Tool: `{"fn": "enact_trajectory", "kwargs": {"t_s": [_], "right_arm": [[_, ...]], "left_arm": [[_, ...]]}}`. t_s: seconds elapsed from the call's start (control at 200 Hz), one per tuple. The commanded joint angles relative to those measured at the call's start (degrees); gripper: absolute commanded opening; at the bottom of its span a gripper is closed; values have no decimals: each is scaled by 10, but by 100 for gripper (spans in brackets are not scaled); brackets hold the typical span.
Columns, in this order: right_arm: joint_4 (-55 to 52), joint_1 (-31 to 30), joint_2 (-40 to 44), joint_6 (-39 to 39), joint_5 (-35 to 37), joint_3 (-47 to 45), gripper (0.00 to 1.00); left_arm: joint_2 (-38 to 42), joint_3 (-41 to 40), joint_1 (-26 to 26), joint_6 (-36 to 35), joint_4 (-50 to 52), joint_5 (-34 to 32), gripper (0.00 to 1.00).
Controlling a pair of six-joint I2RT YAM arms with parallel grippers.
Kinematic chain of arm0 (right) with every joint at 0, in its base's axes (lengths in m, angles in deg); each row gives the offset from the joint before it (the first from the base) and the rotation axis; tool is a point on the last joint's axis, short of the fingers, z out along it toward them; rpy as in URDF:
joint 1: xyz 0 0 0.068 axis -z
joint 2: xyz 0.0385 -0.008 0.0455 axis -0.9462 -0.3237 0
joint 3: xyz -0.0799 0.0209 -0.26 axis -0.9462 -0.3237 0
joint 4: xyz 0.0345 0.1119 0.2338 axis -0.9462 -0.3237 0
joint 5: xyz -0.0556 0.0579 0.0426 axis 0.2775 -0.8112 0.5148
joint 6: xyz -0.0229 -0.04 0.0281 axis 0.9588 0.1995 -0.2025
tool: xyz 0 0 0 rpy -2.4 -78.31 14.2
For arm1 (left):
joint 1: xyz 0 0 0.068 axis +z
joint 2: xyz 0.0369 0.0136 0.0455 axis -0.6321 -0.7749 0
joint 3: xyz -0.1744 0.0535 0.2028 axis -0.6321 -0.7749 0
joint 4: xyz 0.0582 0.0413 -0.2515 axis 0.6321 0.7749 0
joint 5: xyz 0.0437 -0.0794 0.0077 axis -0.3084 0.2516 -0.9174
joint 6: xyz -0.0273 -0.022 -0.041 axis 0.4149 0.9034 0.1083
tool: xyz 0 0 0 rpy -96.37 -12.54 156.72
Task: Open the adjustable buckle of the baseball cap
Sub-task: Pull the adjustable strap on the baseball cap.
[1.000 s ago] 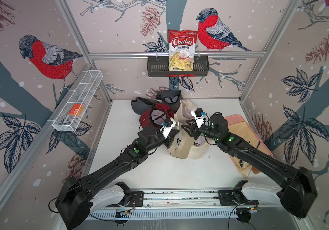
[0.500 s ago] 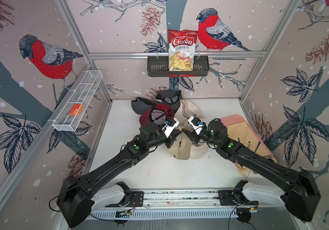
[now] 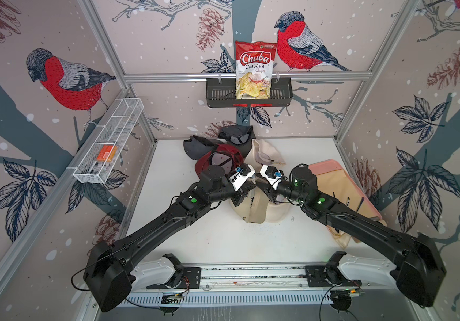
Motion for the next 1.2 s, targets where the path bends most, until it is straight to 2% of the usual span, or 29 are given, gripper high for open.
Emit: {"fn": "enact_trajectory", "kwargs": {"t_s": [0.0, 0.135, 0.275, 0.6, 0.73, 0.921, 1.026, 1.196], "right_arm": [[28, -3, -1, -2, -1, 0, 25], [66, -2, 5, -21, 13, -14, 14], [84, -2, 1, -46, 43, -14, 7], [120, 10, 4, -117, 64, -16, 1], [124, 29, 8, -151, 60, -14, 1], [97, 35, 8, -176, 56, 6, 1], [71, 22, 6, -181, 69, 21, 1], [24, -2, -3, -213, 128, 54, 0]], "left_arm": [[-2, 7, 1, -15, -2, 14, 0], [-3, 6, 1, -15, 3, 15, 0], [-1, 2, 2, -16, 4, 12, 0], [7, -7, 5, -17, 9, 2, 0], [23, -28, 5, -16, -4, -26, 0], [74, -108, 7, -11, -120, -92, 0], [76, -116, 11, -4, -162, -110, 0], [41, -84, 19, 18, -206, -152, 32]]}}
